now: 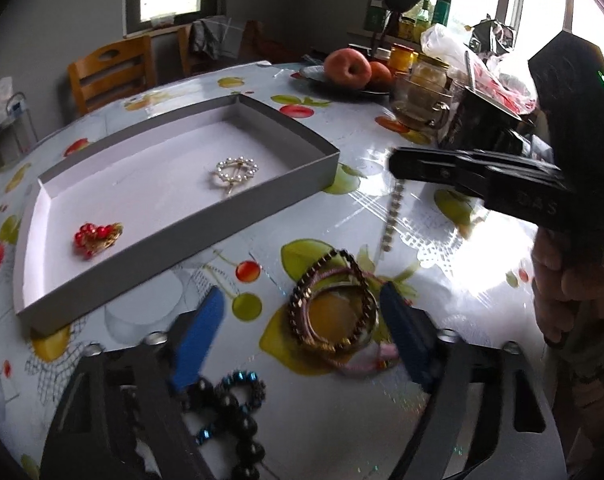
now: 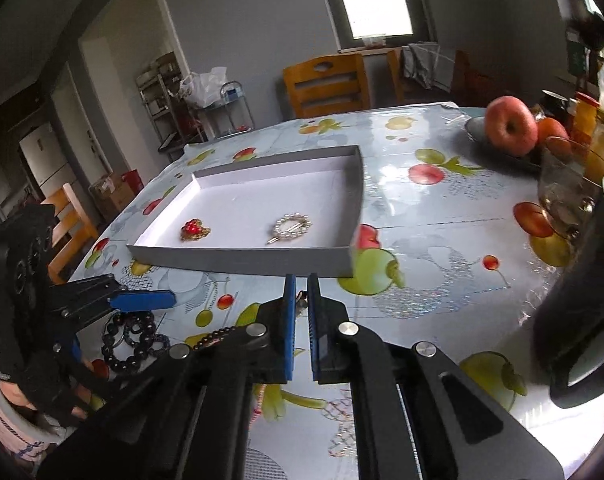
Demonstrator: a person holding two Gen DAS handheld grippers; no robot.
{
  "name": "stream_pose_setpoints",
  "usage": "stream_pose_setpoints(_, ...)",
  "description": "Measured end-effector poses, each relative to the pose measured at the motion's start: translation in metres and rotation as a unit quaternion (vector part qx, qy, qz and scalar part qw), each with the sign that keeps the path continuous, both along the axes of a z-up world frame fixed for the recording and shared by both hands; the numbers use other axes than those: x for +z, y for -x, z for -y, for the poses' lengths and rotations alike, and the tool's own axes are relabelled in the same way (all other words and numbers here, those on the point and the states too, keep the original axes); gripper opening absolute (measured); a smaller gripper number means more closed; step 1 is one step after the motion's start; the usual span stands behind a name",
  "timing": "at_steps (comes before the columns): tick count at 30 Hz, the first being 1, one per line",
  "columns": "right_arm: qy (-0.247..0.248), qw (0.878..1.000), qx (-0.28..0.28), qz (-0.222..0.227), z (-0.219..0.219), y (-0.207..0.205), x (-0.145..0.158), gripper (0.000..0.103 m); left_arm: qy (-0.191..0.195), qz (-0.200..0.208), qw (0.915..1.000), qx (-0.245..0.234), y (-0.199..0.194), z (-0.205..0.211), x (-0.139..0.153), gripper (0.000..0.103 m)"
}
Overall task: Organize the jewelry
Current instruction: 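Grasp the pearl bar hair pin with the right tool while the left tool grasps the brown bead bracelet, then carry both items into the tray and open both tools to release them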
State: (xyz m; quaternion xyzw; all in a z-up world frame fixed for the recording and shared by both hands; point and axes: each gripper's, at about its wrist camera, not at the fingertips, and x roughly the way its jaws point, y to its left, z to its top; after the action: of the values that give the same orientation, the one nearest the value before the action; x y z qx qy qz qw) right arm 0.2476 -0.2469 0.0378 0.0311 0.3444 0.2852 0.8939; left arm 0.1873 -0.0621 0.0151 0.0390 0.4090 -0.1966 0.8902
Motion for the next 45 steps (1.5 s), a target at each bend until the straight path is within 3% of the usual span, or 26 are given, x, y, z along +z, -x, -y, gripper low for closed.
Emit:
stream_pose_setpoints(3, 0.000, 1.000, -0.002, -0.003, 0.003, 0.000, -0.002, 0.006, -0.006, -0.014, 0.9999, -0.002, -0.013, 0.003, -0.007, 0.051)
stream_pose_setpoints(8, 0.000, 1.000, 0.002, -0.005, 0.004, 0.000, -0.005, 0.006, -0.017, -0.026, 0.9994, -0.015, -0.023, 0.011, -0.017, 0.035)
stream_pose_setpoints(10, 0.001, 1.000, 0.003, -0.006, 0.004, 0.000, -0.006, 0.006, -0.012, -0.027, 0.9993, -0.022, -0.022, 0.012, -0.015, 0.017)
stream_pose_setpoints(13, 0.001, 1.000, 0.005, -0.005, 0.003, 0.000, -0.005, 0.006, -0.018, -0.019, 0.9993, -0.026, -0.020, 0.012, -0.014, 0.006)
stream_pose_setpoints(25, 0.005, 1.000, 0.005, 0.002, -0.003, 0.001, 0.004, 0.006, 0.020, 0.016, 0.9996, -0.013, -0.010, -0.006, 0.016, 0.006)
stream_pose_setpoints(45, 0.019, 0.999, 0.028, 0.029, -0.039, -0.009, 0.036, 0.006, 0.019, 0.067, 0.9973, 0.024, -0.015, -0.047, 0.061, 0.006)
